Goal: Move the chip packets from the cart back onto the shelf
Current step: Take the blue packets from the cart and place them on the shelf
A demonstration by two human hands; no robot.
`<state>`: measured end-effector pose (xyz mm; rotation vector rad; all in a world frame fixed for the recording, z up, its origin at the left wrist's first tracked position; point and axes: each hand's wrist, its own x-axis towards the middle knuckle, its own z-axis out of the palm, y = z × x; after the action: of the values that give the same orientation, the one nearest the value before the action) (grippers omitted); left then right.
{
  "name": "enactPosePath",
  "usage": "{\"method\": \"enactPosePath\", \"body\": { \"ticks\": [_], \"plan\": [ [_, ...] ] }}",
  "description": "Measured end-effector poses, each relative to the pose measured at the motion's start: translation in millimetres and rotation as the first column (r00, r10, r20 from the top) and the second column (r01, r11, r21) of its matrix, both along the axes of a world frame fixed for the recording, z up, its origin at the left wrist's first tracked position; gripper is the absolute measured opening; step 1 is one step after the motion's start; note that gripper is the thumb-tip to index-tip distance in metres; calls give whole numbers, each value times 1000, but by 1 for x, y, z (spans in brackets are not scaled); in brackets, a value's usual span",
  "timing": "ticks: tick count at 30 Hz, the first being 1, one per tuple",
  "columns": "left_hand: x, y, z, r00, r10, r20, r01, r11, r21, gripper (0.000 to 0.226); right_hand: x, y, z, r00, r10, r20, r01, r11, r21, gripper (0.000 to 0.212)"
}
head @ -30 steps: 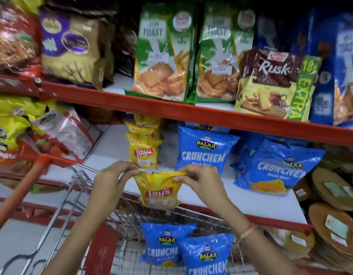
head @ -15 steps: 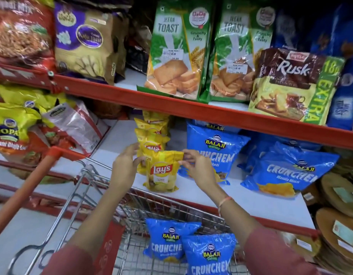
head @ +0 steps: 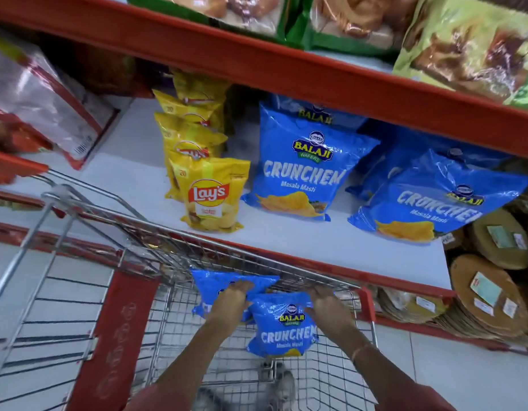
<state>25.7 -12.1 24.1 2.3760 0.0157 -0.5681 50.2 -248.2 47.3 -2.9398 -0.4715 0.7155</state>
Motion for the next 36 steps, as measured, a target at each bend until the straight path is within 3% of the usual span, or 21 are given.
{"method": "enactPosePath", "body": {
  "ticks": [4, 8, 11, 16, 20, 23, 26, 28, 31, 36],
  "plan": [
    [-2, -16, -24, 991, -98, -95, 112, 981, 159, 44, 2, -21, -25, 999, -15, -44, 10, 993, -121, 56],
    [-19, -26, -27, 985, -109, -132, 139, 960, 243, 24, -6, -32, -31, 1000, -22, -17, 18, 982, -189, 39],
    [-38, -28, -20, 990, -78, -115, 105, 962, 253, 23, -13, -31, -10, 996, -76, -41, 66, 976, -205, 17],
    [-66, -16, 17, 996, -37, 82, 18, 973, 230, 15, -34, -33, 30, 997, 78, -2, -77, 969, -237, 23],
    [-64, 4, 65, 954, 79, 289, -120, 985, 124, 14, -45, -32, 82, 985, 98, 145, -79, 988, -130, 25],
    [-55, 16, 116, 837, 92, 539, -161, 984, 82, 10, -39, -29, 135, 952, 0, 306, -34, 994, 106, 19],
    [-47, 21, 175, 710, 97, 697, -190, 980, 57, 48, -28, -30, 183, 849, -62, 526, -88, 963, 255, 17],
    [-38, 22, 209, 609, 94, 788, -233, 970, 65, 42, -19, -28, 220, 788, -84, 610, -171, 922, 348, 5],
    [-18, 18, 252, 498, 75, 864, -242, 969, 56, 37, -2, -32, 263, 717, -133, 684, -207, 897, 391, 6],
    [18, 7, 287, 406, 51, 913, -226, 973, 46, 37, 26, -39, 303, 648, -144, 748, -231, 899, 373, 5]
  ]
}}
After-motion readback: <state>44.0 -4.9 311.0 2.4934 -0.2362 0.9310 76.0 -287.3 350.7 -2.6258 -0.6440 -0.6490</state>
